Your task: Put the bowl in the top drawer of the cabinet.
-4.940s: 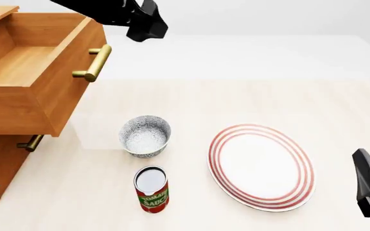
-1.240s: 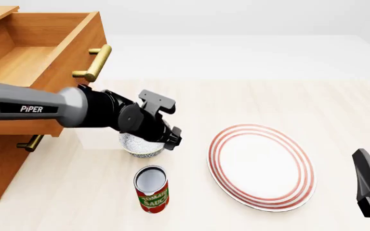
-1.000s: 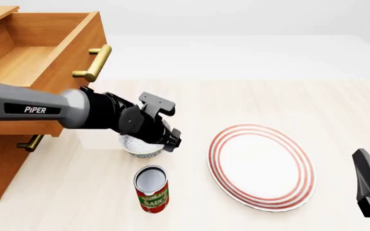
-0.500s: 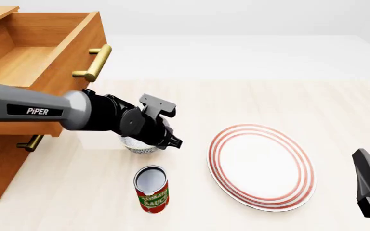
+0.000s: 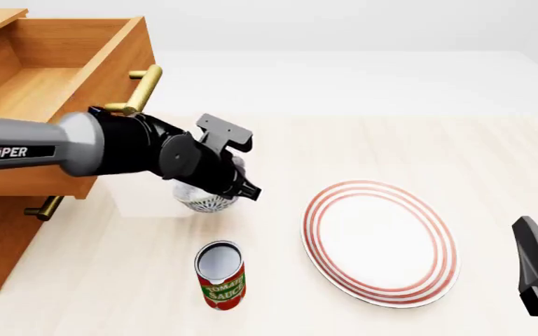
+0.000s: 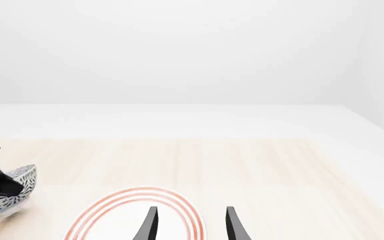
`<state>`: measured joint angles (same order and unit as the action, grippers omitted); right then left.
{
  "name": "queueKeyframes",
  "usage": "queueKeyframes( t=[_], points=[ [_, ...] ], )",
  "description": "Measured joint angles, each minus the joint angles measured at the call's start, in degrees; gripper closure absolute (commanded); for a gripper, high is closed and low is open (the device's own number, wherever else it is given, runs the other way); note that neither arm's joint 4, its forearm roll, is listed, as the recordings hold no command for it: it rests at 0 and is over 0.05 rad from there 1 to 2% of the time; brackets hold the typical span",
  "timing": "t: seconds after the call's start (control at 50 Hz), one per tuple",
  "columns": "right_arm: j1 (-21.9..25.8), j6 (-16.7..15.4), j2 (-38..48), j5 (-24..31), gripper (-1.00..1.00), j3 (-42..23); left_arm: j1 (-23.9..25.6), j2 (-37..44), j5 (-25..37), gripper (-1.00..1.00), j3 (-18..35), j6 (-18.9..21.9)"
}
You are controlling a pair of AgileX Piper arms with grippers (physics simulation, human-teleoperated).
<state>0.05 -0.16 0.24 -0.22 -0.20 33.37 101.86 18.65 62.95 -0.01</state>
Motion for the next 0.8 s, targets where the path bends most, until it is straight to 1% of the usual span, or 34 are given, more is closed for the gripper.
queueKeyframes(
  t=[0.32,0.42,0.6,0.8],
  points=[
    [0.0,0.0,0.0,0.0,-1.0,0.0,-0.45,-6.99,7.2,1.0,4.91,5.15],
    [0.0,0.0,0.0,0.0,-1.0,0.0,-0.32,-8.8,9.5,1.0,7.15,6.77],
    [0.0,0.0,0.0,0.0,-1.0,0.0,0.61,-11.19,13.87,1.0,12.8,9.35],
    [0.0,0.0,0.0,0.0,-1.0,0.0,2.17,-12.71,18.81,1.0,21.3,12.19]
  ],
)
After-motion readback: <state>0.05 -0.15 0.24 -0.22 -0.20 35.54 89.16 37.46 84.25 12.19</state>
